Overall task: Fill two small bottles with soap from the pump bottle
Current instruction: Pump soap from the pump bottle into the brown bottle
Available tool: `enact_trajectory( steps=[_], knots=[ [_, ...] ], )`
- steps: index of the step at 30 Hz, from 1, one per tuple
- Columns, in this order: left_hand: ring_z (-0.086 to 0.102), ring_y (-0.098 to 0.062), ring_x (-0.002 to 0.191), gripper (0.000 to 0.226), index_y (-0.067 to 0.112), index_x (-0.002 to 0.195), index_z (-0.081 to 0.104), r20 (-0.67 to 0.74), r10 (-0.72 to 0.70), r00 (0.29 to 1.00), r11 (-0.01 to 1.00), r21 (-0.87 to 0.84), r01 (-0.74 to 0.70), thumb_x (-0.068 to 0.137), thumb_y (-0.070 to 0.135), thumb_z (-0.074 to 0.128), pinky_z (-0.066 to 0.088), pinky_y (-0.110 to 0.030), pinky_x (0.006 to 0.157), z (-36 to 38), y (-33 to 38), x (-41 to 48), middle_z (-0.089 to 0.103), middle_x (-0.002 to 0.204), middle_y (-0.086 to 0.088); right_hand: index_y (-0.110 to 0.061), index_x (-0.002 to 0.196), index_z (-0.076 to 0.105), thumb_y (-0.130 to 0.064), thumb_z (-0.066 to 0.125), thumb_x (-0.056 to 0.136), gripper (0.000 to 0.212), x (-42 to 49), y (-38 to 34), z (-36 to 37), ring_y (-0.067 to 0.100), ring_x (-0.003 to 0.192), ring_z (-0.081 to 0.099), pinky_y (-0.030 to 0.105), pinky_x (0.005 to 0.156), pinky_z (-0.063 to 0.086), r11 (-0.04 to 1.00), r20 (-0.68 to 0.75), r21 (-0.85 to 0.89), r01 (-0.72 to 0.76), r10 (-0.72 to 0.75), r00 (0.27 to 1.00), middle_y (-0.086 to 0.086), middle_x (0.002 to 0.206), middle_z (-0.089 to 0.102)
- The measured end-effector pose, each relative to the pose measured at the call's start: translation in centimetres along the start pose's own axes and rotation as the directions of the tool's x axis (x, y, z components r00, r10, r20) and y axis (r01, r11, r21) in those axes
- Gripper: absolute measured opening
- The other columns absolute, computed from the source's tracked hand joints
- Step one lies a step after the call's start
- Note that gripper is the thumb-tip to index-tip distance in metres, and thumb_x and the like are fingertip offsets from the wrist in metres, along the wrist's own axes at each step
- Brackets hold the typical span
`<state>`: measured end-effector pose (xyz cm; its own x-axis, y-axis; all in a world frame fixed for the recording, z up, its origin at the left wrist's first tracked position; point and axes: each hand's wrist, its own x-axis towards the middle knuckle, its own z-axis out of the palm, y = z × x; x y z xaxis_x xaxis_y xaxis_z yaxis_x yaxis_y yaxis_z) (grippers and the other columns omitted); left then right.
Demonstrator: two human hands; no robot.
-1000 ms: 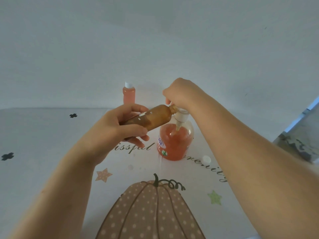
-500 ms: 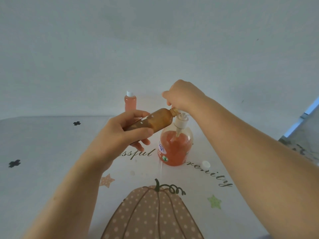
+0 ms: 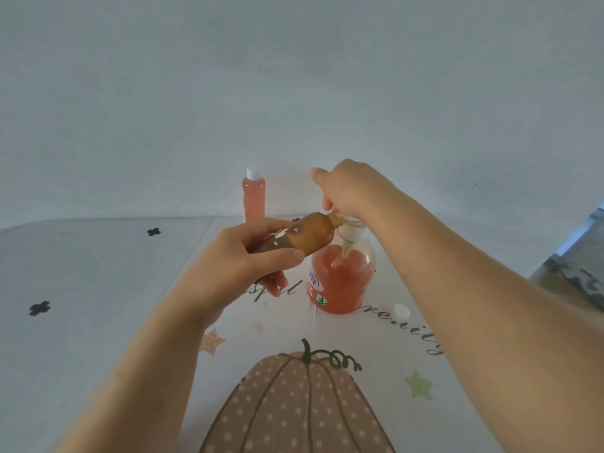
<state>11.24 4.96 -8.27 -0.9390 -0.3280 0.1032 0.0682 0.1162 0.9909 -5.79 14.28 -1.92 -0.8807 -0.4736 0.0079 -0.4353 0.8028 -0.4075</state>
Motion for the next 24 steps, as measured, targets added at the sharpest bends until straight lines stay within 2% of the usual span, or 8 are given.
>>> enact_trajectory(
  steps=[2, 7, 11, 15, 19, 24],
  knots=[
    [0.067, -0.025, 0.064, 0.031, 0.024, 0.105, 0.074, -0.015, 0.01, 1.0, 1.0, -0.018, -0.01, 0.081, 0.005, 0.074, 0.057, -0.03, 0.06, 0.1, 0.1, -0.1, 0.07, 0.071, 0.001, -0.01, 0.098, 0.069, -0.043, 0.034, 0.103, 0.048, -0.1, -0.2, -0.3, 0.025, 0.082, 0.063, 0.033, 0.072, 0.045, 1.0, -0.003, -0.004, -0.006, 0.006, 1.0, 0.007, 0.093, 0.071],
    [0.067, -0.023, 0.06, 0.033, 0.02, 0.109, 0.071, -0.044, 0.034, 0.998, 0.998, -0.05, -0.036, 0.08, 0.007, 0.076, 0.053, -0.023, 0.058, 0.5, 0.3, -0.4, 0.07, 0.07, -0.002, -0.01, 0.098, 0.069, -0.047, 0.032, 0.102, 0.052, -0.4, -0.7, -1.3, 0.025, 0.081, 0.067, 0.035, 0.077, 0.048, 1.0, -0.028, -0.013, -0.006, 0.006, 1.0, 0.006, 0.092, 0.072],
    [0.069, -0.026, 0.065, 0.035, 0.02, 0.111, 0.07, -0.042, 0.044, 0.998, 0.998, -0.043, -0.046, 0.078, 0.011, 0.08, 0.057, -0.029, 0.062, 0.4, 0.6, -0.4, 0.07, 0.075, -0.004, -0.011, 0.097, 0.07, -0.047, 0.032, 0.102, 0.052, -0.4, -0.5, -1.4, 0.024, 0.079, 0.066, 0.032, 0.071, 0.047, 0.999, -0.071, -0.033, 0.001, -0.003, 0.997, 0.005, 0.087, 0.072],
    [0.068, -0.023, 0.063, 0.03, 0.017, 0.108, 0.071, -0.04, 0.04, 0.998, 0.998, -0.043, -0.042, 0.08, 0.007, 0.076, 0.056, -0.027, 0.061, 0.3, 0.6, -0.4, 0.069, 0.072, -0.001, -0.01, 0.095, 0.07, -0.046, 0.036, 0.102, 0.05, -0.2, -0.6, -1.2, 0.024, 0.074, 0.065, 0.032, 0.068, 0.046, 1.0, -0.071, -0.006, 0.002, -0.002, 0.997, 0.006, 0.085, 0.071],
    [0.069, -0.024, 0.067, 0.03, 0.019, 0.107, 0.072, -0.033, 0.022, 0.999, 0.999, -0.032, -0.023, 0.079, 0.008, 0.077, 0.06, -0.03, 0.065, 0.1, 0.4, -0.2, 0.071, 0.078, -0.003, -0.01, 0.095, 0.071, -0.041, 0.038, 0.1, 0.045, 0.3, -0.2, -0.5, 0.024, 0.074, 0.062, 0.031, 0.066, 0.044, 1.0, -0.058, -0.005, 0.008, -0.008, 0.998, 0.006, 0.084, 0.068],
    [0.07, -0.025, 0.069, 0.03, 0.02, 0.105, 0.073, -0.028, 0.015, 0.999, 1.0, -0.026, -0.015, 0.078, 0.007, 0.077, 0.061, -0.036, 0.068, -0.1, -0.1, 0.1, 0.072, 0.081, -0.003, -0.011, 0.095, 0.072, -0.041, 0.04, 0.098, 0.044, 0.7, 0.1, 0.3, 0.026, 0.079, 0.064, 0.032, 0.07, 0.046, 1.0, -0.005, 0.011, 0.0, 0.0, 1.0, 0.007, 0.087, 0.07]
  ],
)
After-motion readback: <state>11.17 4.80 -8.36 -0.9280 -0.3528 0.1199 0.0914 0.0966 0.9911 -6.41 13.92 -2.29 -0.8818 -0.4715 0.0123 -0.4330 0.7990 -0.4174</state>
